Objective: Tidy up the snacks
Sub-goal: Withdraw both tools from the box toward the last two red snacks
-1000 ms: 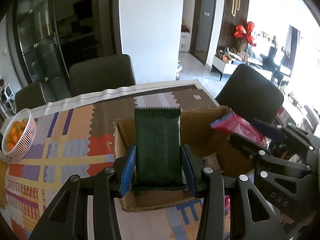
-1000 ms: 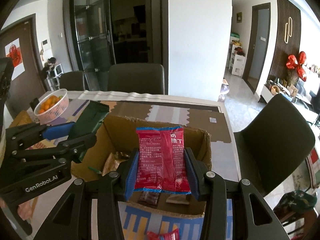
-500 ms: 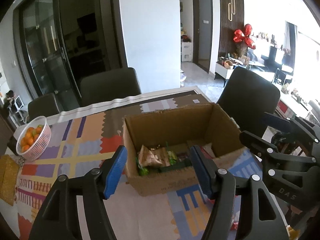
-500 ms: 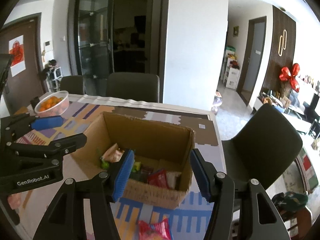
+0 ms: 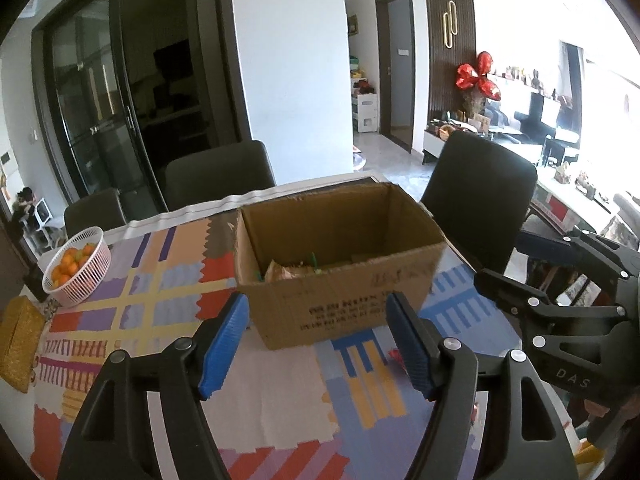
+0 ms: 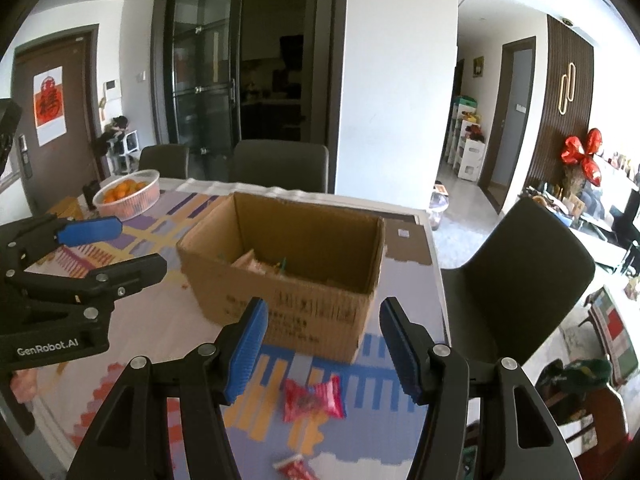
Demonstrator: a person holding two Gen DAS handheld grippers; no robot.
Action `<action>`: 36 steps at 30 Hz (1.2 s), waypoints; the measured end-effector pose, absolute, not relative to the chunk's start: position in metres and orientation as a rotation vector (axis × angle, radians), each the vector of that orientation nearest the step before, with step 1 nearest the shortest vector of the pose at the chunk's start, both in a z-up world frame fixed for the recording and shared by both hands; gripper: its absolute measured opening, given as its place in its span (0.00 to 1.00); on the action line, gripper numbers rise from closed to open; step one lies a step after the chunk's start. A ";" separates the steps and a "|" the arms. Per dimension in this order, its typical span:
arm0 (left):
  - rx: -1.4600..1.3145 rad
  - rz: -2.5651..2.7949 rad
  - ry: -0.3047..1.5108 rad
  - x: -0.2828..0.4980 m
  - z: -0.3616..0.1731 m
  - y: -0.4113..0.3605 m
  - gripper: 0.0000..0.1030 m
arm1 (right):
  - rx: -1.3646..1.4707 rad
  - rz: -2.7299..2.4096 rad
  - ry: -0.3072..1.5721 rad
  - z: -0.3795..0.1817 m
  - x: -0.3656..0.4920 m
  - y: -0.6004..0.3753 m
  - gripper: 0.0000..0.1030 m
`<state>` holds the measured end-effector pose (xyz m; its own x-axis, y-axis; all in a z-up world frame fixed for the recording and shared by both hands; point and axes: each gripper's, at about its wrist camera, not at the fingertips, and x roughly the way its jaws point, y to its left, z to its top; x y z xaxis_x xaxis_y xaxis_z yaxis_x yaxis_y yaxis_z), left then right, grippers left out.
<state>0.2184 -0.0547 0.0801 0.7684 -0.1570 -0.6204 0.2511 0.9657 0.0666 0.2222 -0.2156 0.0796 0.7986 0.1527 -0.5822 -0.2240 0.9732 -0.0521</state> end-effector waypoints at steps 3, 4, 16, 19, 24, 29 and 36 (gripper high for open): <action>0.138 -0.238 0.671 0.208 0.075 -0.057 0.69 | -0.114 0.215 0.621 0.076 0.211 -0.217 0.58; 0.140 -0.242 0.676 0.204 0.072 -0.059 0.69 | -0.115 0.218 0.625 0.075 0.207 -0.217 0.58; 0.146 -0.284 0.785 0.172 0.027 -0.073 0.69 | -0.142 0.250 0.742 0.032 0.171 -0.223 0.58; 0.145 -0.299 0.827 0.169 0.012 -0.077 0.69 | -0.153 0.259 0.783 0.019 0.166 -0.224 0.58; 0.172 -0.309 0.880 0.165 -0.009 -0.083 0.69 | -0.165 0.276 0.863 -0.006 0.162 -0.226 0.58; 0.187 -0.330 0.938 0.165 -0.029 -0.089 0.69 | -0.173 0.270 0.931 -0.026 0.159 -0.230 0.58; 0.224 -0.368 1.006 0.166 -0.056 -0.096 0.69 | -0.198 0.286 1.016 -0.054 0.161 -0.231 0.58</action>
